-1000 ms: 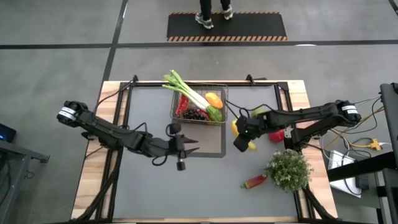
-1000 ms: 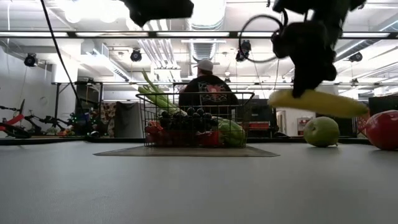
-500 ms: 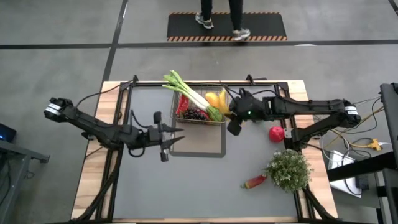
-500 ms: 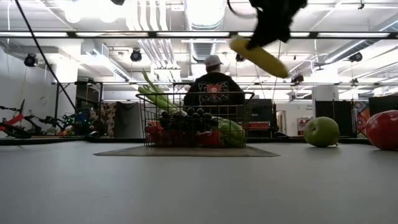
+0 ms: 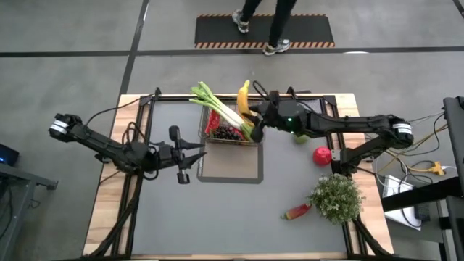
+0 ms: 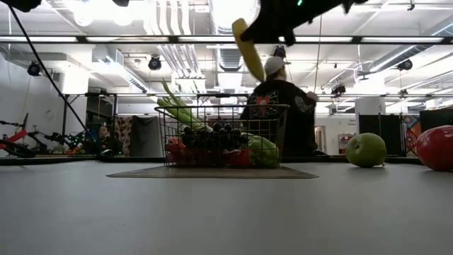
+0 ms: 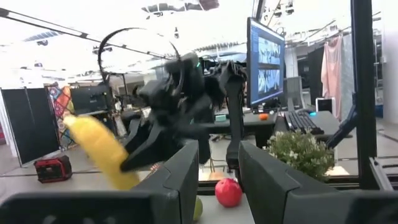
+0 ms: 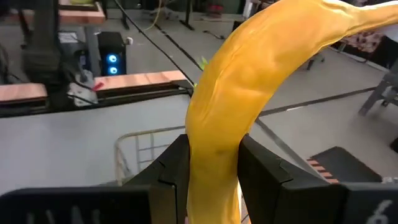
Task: Build produce basket
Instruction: Put the banana into the wire basket
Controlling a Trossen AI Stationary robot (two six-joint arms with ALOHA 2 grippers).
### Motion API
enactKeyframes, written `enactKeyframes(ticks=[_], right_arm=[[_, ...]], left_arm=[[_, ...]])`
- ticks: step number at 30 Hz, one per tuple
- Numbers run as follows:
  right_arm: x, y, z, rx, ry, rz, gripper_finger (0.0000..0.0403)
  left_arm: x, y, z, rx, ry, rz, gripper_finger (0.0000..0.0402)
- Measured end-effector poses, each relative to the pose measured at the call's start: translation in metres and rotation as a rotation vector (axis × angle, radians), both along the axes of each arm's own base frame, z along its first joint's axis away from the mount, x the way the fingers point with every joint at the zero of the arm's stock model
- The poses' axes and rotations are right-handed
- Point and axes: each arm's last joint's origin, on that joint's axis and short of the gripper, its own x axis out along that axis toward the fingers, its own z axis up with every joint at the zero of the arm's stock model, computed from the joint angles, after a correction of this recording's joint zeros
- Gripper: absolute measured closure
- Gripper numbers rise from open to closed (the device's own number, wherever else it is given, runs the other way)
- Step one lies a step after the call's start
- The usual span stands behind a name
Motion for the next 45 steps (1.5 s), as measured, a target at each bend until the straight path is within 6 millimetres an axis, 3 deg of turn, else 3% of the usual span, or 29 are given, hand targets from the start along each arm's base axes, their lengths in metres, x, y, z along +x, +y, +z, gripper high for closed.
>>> enactKeyframes(ticks=[9,19,27,32,38,45], right_arm=[[0.044,-0.033,-0.041,-0.074,0.191,0.003,0.0305],[0.084,-0.045,-0.049,-0.272,0.604,0.206,0.0305],[0.086,-0.065,-0.052,-0.254,0.913,0.315,0.0305],[0.086,-0.079,-0.058,-0.176,0.921,0.410,0.0305],[0.088,-0.087,-0.064,-0.159,0.927,0.399,0.0303],[0.088,-0.087,-0.066,-0.128,0.922,0.369,0.0243]], left_arm=[[-0.005,0.000,-0.004,-0.022,-0.005,-0.014,0.0304],[-0.015,0.004,-0.004,-0.025,-0.025,-0.013,0.0304],[-0.014,0.004,-0.004,0.012,-0.016,-0.002,0.0304],[-0.015,0.004,-0.004,0.018,-0.016,0.000,0.0304],[-0.015,0.004,-0.004,0.018,-0.017,0.000,0.0304],[-0.014,0.004,-0.004,0.018,-0.017,0.000,0.0304]])
